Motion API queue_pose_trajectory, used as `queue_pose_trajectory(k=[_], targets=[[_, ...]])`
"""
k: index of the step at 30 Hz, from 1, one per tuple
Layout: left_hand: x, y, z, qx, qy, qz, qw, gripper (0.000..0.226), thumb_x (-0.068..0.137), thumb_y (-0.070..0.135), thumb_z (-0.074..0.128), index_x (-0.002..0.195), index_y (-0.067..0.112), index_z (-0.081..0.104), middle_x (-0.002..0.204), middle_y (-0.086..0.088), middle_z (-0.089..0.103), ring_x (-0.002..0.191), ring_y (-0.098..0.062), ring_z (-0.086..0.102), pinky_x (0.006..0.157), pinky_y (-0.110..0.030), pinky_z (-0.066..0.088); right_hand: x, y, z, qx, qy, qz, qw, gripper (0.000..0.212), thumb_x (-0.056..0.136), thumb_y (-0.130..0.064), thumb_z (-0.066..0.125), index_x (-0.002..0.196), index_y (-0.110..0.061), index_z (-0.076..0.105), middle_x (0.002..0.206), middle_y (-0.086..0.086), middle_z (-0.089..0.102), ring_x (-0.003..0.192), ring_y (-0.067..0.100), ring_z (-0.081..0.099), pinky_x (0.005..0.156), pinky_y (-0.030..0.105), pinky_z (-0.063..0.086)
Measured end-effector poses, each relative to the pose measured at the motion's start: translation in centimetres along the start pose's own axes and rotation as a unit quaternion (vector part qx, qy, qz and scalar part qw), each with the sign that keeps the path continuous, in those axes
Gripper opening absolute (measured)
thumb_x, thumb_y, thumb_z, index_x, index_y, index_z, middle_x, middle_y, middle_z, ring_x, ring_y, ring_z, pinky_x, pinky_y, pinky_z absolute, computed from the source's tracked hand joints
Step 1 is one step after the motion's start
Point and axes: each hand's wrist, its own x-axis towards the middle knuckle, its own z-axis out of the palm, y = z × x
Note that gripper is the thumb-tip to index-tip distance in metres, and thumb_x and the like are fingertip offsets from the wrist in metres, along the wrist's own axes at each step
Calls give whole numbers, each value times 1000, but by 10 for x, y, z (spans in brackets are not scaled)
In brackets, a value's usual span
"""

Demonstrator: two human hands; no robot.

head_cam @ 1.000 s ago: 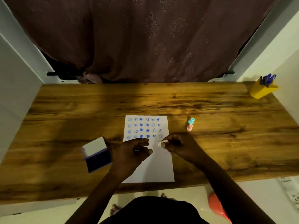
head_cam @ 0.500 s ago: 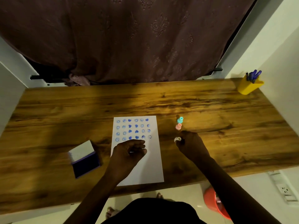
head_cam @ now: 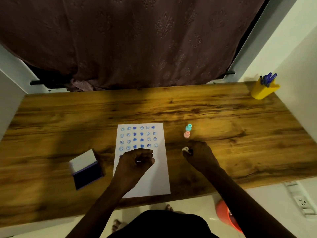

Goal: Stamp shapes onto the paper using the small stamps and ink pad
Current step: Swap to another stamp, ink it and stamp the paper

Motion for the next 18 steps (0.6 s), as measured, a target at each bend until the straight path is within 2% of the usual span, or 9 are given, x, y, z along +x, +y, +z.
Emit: queue_pose_trajectory(k=[2,5,8,13,18], targets=[[1,0,0,5,0,0,1000,26,81,22,83,104,26,74,96,22,73,91,17,65,79,-9,49,2,1,-7,-3,19,-8,1000,34,84,-55,64,95,-23,69,86,-1,72,79,18,69,71,33,57],[2,-1,0,11,-2,2,1000,27,81,22,83,106,26,74,96,24,72,90,20,64,78,-7,47,12,-1,-28,19,46,-52,997,19,88,-33,70,100,-19,74,87,2,77,78,21,73,65,26,52],[2,0,1,10,-3,5,1000,26,81,22,83,106,26,75,96,23,72,91,17,65,79,-8,48,29,-2,-40,4,51,-39,998,26,92,-24,65,116,-16,70,100,7,77,85,23,74,67,22,45],[1,1,1,11,3,2,1000,25,81,22,84,101,32,72,95,25,71,90,18,64,79,-9,48,51,-4,-35,-35,5,-41,999,31,94,-23,64,123,-14,65,105,9,76,92,24,72,78,35,59],[0,-1,-2,18,13,1,1000,27,81,23,83,104,30,72,97,26,69,92,22,62,71,-1,46,59,-4,-29,-37,-23,-31,999,32,94,-20,63,125,-14,66,111,12,73,97,28,72,80,36,59]])
